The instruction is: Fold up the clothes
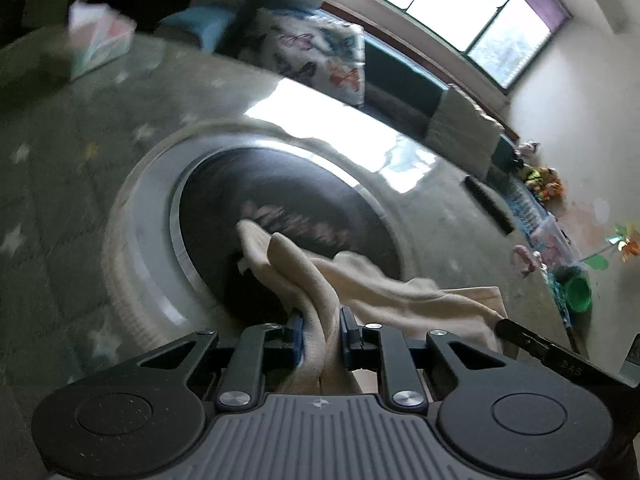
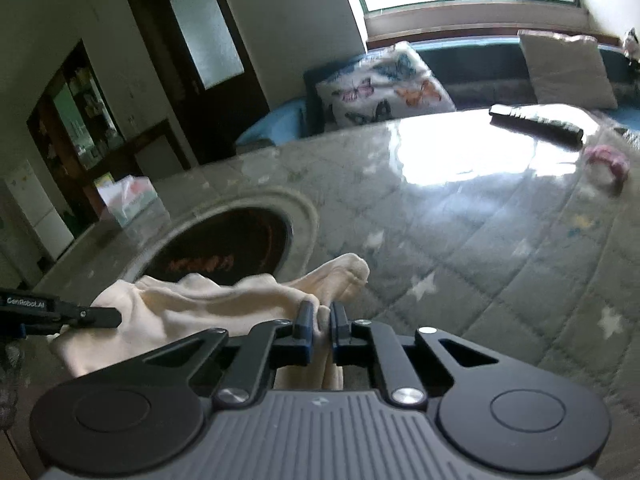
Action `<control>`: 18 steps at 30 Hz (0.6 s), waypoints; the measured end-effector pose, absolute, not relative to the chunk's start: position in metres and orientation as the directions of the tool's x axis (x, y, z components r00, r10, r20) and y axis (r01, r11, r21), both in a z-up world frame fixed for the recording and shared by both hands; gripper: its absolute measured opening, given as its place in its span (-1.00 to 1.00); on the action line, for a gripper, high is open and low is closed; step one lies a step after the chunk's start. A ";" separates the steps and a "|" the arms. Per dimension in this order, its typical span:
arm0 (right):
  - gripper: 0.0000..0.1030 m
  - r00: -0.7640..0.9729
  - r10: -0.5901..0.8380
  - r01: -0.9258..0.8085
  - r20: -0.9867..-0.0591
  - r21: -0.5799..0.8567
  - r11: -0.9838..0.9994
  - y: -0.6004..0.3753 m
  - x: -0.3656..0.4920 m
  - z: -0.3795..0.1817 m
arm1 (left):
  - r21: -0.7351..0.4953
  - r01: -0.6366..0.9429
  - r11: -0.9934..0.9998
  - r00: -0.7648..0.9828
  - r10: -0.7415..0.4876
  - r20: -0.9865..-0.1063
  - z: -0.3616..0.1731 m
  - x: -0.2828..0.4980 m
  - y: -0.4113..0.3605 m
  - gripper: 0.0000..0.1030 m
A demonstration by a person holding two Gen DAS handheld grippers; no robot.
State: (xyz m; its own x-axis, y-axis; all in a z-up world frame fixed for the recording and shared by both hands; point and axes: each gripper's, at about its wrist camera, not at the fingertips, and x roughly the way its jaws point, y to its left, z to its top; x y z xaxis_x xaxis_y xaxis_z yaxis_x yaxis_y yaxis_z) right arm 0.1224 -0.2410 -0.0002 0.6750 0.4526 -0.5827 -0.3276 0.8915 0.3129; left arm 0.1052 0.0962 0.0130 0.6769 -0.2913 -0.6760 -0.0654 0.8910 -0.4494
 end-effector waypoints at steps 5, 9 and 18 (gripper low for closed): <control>-0.86 0.738 0.398 -0.292 -0.545 0.273 0.917 -0.267 0.114 0.021 | -0.425 0.040 0.904 0.682 -0.335 -0.650 0.032 0.125 0.056 -0.66; -0.86 0.785 0.308 -0.220 -0.537 0.223 0.950 -0.297 0.113 0.033 | -0.432 0.113 0.895 0.662 -0.392 -0.639 0.033 0.148 0.018 -0.66; -0.86 0.828 0.119 -0.043 -0.548 0.149 0.988 -0.366 0.118 0.041 | -0.414 0.242 0.878 0.602 -0.470 -0.645 0.023 0.192 -0.067 -0.66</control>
